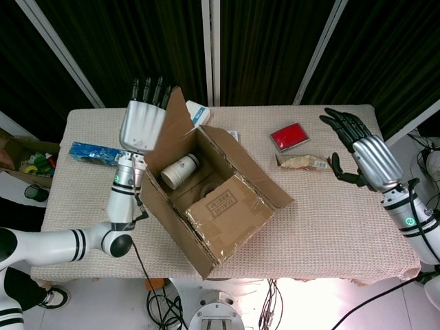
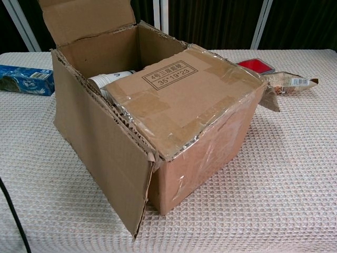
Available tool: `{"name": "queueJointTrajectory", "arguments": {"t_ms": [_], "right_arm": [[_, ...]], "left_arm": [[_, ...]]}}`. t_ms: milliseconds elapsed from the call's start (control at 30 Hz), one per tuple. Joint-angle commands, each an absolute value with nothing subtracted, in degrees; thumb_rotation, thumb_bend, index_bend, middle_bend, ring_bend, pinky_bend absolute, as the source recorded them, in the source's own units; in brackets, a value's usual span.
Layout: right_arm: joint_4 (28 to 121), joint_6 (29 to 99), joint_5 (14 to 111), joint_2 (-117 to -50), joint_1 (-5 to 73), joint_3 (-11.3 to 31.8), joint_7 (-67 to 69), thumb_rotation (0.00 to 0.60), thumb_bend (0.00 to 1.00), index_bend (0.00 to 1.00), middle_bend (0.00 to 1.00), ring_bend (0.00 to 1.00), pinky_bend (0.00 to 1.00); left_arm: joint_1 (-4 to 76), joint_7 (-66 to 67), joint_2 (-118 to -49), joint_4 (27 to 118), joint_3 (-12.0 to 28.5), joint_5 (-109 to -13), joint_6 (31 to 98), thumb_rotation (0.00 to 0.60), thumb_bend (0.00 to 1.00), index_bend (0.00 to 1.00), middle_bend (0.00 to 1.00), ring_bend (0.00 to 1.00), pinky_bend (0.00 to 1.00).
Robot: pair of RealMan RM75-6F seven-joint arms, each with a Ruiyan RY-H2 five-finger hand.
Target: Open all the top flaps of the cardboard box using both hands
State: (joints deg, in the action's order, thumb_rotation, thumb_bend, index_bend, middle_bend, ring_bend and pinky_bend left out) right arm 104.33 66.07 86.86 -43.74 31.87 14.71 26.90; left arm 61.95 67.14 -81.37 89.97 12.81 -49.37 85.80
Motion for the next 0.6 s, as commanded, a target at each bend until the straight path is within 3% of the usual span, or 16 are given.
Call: {"name": "queueJointTrajectory", "arguments": {"t_ms": [33, 233, 367, 433, 467, 600], "right_arm": [[104.79, 66.07, 86.93, -43.46, 31.86, 14.72, 26.56, 0.600, 0.69, 0.00, 0.02, 0.00, 0.00], [106.15, 64.55, 87.58, -43.57, 32.59, 14.32, 27.00, 0.600, 0.72, 0.00, 0.03, 0.00, 0.00], [108.11, 59.78, 88.94, -43.05, 35.21, 13.90, 28.61, 0.600, 0.69, 0.00, 0.11, 0.00, 0.00], [109.22, 56.74, 88.79, -42.99, 37.40, 14.35, 27.37, 0.600, 0.66, 0.00, 0.16, 0.00, 0.00], [109.71, 55.45, 88.33, -43.22, 38.41, 14.68, 26.36, 0.600, 0.64, 0.00, 0.20, 0.00, 0.00], [111.52, 48.87, 84.46, -45.40, 43.61, 16.27, 20.95, 0.600, 0.63, 0.00, 0.25, 0.00, 0.00]], "left_arm": [[60.23, 61.98, -81.59, 82.17, 15.43, -47.69, 82.41, 0.508, 0.05, 0.00, 0.00, 0.00, 0.10], [57.55, 55.52, -80.19, 80.55, 18.96, -45.54, 81.32, 0.440, 0.05, 0.00, 0.00, 0.00, 0.10], [54.19, 44.10, -76.58, 86.39, 21.02, -47.63, 78.90, 0.220, 0.05, 0.00, 0.01, 0.00, 0.10], [51.29, 34.53, -74.21, 87.49, 19.27, -55.77, 79.30, 0.160, 0.05, 0.00, 0.04, 0.00, 0.10], [50.03, 31.96, -73.34, 87.58, 18.14, -58.58, 79.88, 0.100, 0.05, 0.00, 0.07, 0.00, 0.10], [44.92, 26.23, -69.30, 89.77, 15.14, -62.42, 80.73, 0.008, 0.01, 0.00, 0.08, 0.00, 0.11]]}}
